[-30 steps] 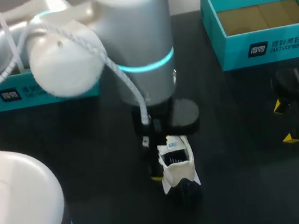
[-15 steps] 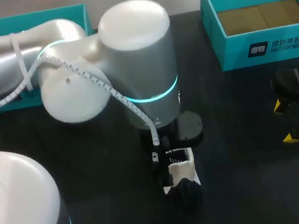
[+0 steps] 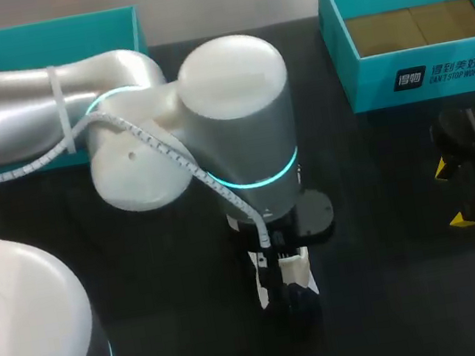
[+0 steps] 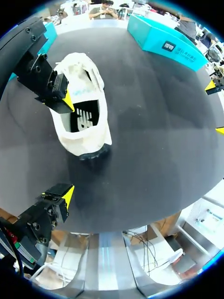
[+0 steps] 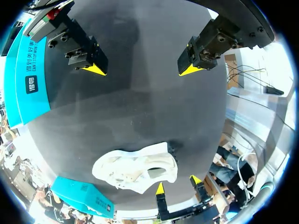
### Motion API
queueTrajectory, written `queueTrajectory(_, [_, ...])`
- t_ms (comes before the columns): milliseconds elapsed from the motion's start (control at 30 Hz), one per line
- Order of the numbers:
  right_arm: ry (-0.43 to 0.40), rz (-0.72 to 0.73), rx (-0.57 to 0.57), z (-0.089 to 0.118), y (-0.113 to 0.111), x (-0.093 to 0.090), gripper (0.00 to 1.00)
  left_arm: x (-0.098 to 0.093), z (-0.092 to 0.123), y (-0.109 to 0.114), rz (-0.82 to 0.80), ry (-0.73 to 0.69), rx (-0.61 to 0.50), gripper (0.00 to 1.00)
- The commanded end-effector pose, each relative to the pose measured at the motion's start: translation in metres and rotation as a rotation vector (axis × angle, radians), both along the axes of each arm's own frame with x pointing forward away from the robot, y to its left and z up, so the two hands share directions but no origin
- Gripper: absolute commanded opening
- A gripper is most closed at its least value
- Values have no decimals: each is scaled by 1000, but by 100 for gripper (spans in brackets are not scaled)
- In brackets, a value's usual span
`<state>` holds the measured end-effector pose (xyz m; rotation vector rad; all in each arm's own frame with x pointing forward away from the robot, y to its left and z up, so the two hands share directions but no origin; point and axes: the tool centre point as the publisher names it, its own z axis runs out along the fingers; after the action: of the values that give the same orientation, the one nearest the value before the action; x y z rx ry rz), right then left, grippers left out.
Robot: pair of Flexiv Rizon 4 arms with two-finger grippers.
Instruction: Take the shoe out of the shoebox, open the shoe tongue, remove and reinsert the insole, then place the shoe into the shoebox
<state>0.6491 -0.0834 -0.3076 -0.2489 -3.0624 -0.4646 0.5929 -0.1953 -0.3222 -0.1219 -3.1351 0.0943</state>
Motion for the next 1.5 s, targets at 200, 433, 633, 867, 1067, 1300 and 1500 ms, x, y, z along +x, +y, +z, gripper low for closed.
queueTrajectory(200, [-2, -1, -2, -1, 0, -1, 100, 1, -28, -26, 23, -4, 51, 100])
queueTrajectory(433, [-2, -1, -2, -1, 0, -1, 100, -2, -43, -31, 52, 5, 65, 100])
queueTrajectory(633, [-2, -1, -2, -1, 0, -1, 100, -4, -52, -31, 71, 19, 67, 100])
queueTrajectory(867, [-2, -1, -2, -1, 0, -1, 100, -9, -60, -26, 108, 23, 70, 100])
queueTrajectory(1067, [-2, -1, -2, -1, 0, -1, 100, -9, -65, -18, 135, 29, 66, 100])
queueTrajectory(1300, [-2, -1, -2, -1, 0, -1, 100, -8, -68, -16, 151, 30, 69, 93])
queueTrajectory(1500, [-2, -1, -2, -1, 0, -1, 100, -8, -71, -17, 155, 28, 77, 79])
